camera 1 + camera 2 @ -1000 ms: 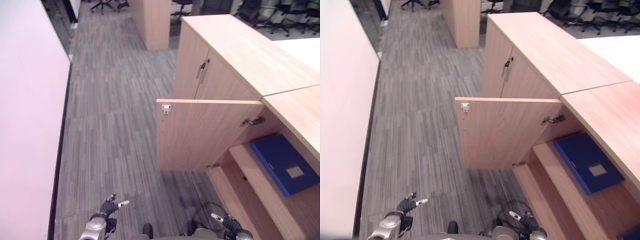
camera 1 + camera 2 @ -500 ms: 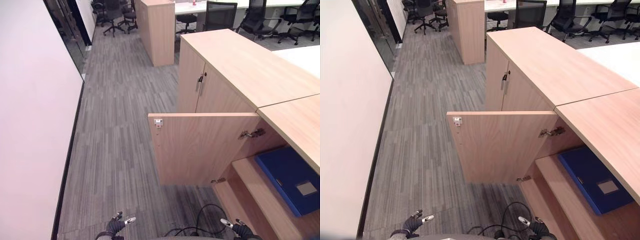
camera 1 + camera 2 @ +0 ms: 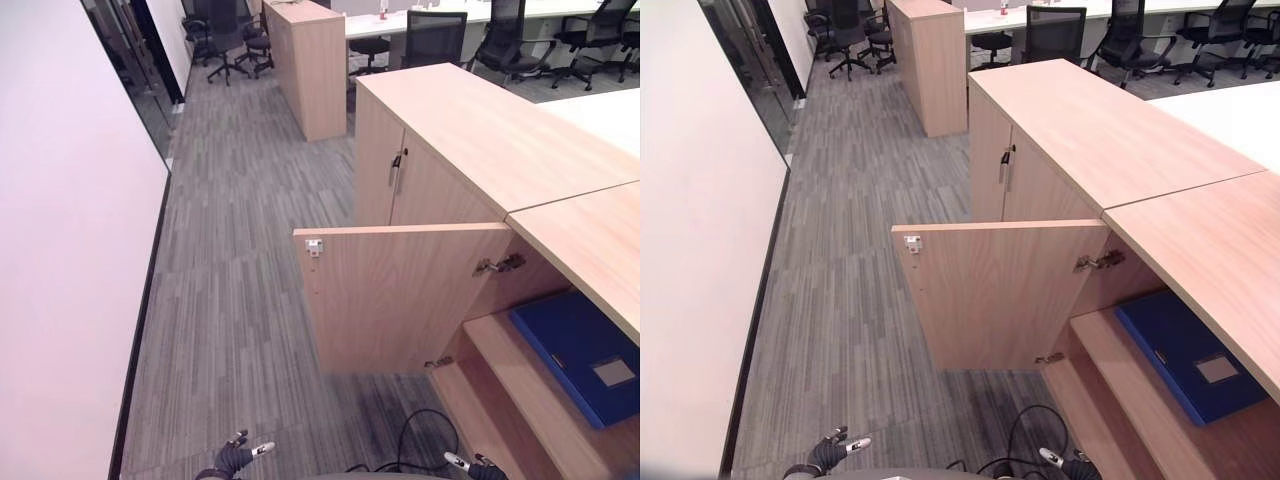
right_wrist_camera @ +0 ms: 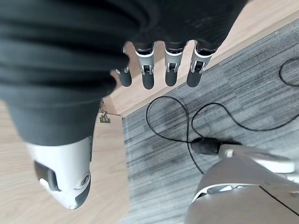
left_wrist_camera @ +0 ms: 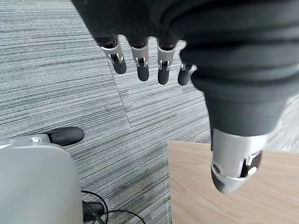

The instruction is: Put the empty folder in the office cabinet

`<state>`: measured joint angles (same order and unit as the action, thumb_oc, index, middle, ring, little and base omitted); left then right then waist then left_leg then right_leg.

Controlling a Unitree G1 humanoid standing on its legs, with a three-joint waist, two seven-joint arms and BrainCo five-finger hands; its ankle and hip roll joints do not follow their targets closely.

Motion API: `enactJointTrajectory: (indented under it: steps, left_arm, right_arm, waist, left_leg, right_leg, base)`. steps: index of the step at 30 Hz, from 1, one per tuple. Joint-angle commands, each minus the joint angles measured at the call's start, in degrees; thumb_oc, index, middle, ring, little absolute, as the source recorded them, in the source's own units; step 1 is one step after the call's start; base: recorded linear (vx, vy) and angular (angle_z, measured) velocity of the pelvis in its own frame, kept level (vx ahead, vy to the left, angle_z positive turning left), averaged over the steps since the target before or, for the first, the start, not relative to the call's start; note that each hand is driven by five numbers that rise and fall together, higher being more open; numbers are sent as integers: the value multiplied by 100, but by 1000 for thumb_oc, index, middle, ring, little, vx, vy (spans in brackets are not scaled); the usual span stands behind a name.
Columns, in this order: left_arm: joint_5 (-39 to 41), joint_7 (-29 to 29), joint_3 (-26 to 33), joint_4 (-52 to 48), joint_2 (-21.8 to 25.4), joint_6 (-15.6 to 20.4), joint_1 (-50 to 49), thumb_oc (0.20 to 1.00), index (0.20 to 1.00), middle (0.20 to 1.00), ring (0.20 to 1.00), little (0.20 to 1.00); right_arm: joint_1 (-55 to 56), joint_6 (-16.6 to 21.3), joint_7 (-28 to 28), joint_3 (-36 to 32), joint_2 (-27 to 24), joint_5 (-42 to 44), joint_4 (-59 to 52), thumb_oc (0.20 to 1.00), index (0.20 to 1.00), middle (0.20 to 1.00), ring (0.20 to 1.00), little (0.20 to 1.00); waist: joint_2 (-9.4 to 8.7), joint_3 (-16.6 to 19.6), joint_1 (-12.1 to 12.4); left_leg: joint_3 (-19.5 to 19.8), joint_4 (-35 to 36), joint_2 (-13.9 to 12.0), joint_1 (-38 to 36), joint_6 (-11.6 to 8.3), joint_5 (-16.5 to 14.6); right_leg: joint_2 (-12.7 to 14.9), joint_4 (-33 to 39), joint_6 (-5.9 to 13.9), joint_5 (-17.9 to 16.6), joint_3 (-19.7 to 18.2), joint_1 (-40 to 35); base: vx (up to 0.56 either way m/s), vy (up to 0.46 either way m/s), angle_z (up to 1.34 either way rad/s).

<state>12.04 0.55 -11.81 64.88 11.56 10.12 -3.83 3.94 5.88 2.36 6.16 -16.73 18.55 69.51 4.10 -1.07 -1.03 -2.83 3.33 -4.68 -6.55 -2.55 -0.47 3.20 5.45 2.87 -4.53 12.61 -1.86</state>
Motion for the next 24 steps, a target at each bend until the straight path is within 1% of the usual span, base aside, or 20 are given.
enactJointTrajectory:
  steps: [1,3,4,5,7,10,14,19,24]
  left_arm:
    - [162,40,35,-108,207,228,502,1000,1000,1000,1000,1000]
    - [267,114,25,-254,212,279,579,1000,1000,1000,1000,1000]
    - [317,94,7,-295,223,290,611,1000,1000,1000,1000,1000]
    - [352,101,15,-359,226,312,641,1000,1000,1000,1000,1000]
    - [307,86,-17,-548,281,338,626,1000,1000,1000,1000,1000]
    - [266,90,-23,-656,370,350,637,1000,1000,1000,1000,1000]
    - [344,182,79,-893,532,381,837,1000,1000,1000,1000,1000]
    - [451,225,255,-1250,874,414,1087,1000,1000,1000,1000,1000]
    - [549,262,432,-1005,1291,416,1541,1000,1000,1000,1000,1000]
  right_arm:
    - [-372,110,51,125,-70,-135,132,1000,1000,1000,1000,1000]
    - [-419,100,85,147,-126,-157,155,1000,1000,1000,1000,1000]
    - [-456,95,111,107,-161,-146,183,1000,1000,1000,1000,1000]
    - [-441,92,100,63,-151,-122,196,1000,1000,1000,1000,1000]
    - [-401,80,85,7,-163,-140,175,1000,1000,1000,1000,1000]
    - [-347,85,70,-33,-142,-106,146,1000,1000,1000,1000,1000]
    - [-350,67,31,43,-67,-128,122,1000,1000,1000,1000,1000]
    - [-290,16,-46,172,-13,-327,39,1000,1000,1000,1000,1000]
    - [-200,-16,-151,231,-54,-440,1,1000,1000,1000,1000,1000]
  waist:
    - [-502,-370,84]
    - [-559,-425,241]
    - [-557,-399,245]
    - [-530,-364,214]
    - [-474,-230,150]
    - [-448,-49,60]
    - [-438,26,4]
    - [-464,89,-35]
    - [-464,176,-171]
  left_leg:
    - [455,-957,55,597,-443,-13]
    - [955,-924,216,915,-414,-94]
    - [1116,-780,266,953,-400,-109]
    - [1110,-630,250,936,-383,-73]
    - [930,-300,161,748,-346,-18]
    - [788,23,123,462,-317,32]
    - [631,146,154,221,-262,-46]
    - [434,167,161,29,-208,-138]
    - [265,167,144,-109,-214,-224]
  right_leg:
    - [306,-75,414,537,40,-523]
    - [335,-45,455,508,-44,-488]
    - [340,-45,499,506,-81,-463]
    - [335,-45,528,520,-102,-472]
    - [331,-45,568,542,-121,-485]
    - [382,-45,585,540,-183,-525]
    - [427,-45,622,480,-303,-542]
    - [481,-70,676,448,-430,-594]
    - [507,-76,729,460,-521,-640]
  base:
    - [-54,-16,-5]
    - [-2,-5,-27]
    - [37,32,-52]
    - [58,73,-40]
    - [102,93,-16]
    - [116,78,-13]
    - [79,74,-22]
    - [63,44,-24]
    - [65,30,-5]
